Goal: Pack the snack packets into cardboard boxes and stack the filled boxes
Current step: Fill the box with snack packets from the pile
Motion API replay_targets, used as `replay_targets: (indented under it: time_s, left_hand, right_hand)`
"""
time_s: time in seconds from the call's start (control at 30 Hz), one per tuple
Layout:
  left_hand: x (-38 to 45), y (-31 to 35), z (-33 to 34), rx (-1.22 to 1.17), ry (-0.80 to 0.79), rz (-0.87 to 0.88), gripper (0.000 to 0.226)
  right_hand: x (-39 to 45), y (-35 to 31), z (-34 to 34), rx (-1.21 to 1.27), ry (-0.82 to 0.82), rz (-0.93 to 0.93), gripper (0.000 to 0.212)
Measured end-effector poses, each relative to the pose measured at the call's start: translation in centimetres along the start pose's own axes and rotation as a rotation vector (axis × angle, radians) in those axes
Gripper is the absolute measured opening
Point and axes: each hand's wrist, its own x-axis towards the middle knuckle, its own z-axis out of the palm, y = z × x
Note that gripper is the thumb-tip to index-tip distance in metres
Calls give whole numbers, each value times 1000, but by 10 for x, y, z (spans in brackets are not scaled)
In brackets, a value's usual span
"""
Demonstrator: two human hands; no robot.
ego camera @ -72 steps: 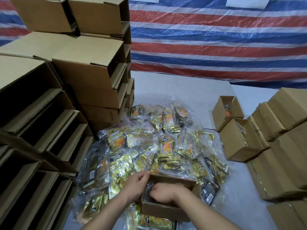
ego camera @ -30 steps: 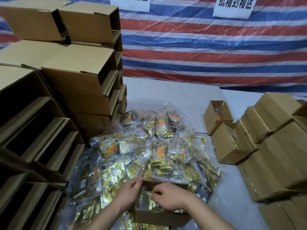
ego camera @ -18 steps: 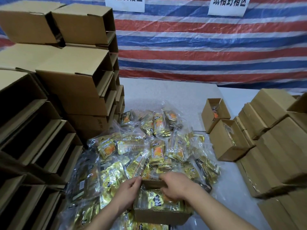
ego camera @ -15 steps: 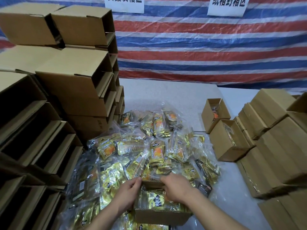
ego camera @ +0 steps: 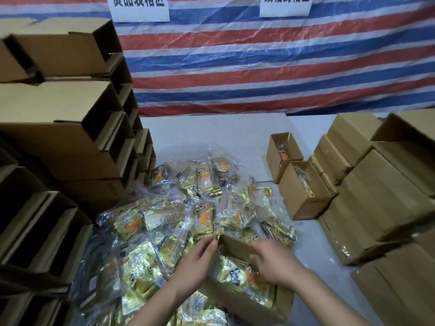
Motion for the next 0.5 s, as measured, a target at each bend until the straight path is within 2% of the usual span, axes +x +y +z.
replay_targets:
  time_s: [0.07,0.17,0.23,0.33,0.5]
  left_hand:
    - [4,13,16,18,-41,28,51]
    - [9,31,43,45,-111,58,68]
    - [14,40,65,47,-142,68,68]
    - [27,53,99,103,-138,-7,82]
    - [54,71,163,184,-306,-118,67]
  right_hand:
    - [-7,18,-10,36,54,56,4]
    - [-15,50,-16,89,142,193,6]
    - [-20,71,-15,116,197,287,9]
    - [-24,101,-15,150,305,410,18]
    - [-23,143,-18,178,378,585,26]
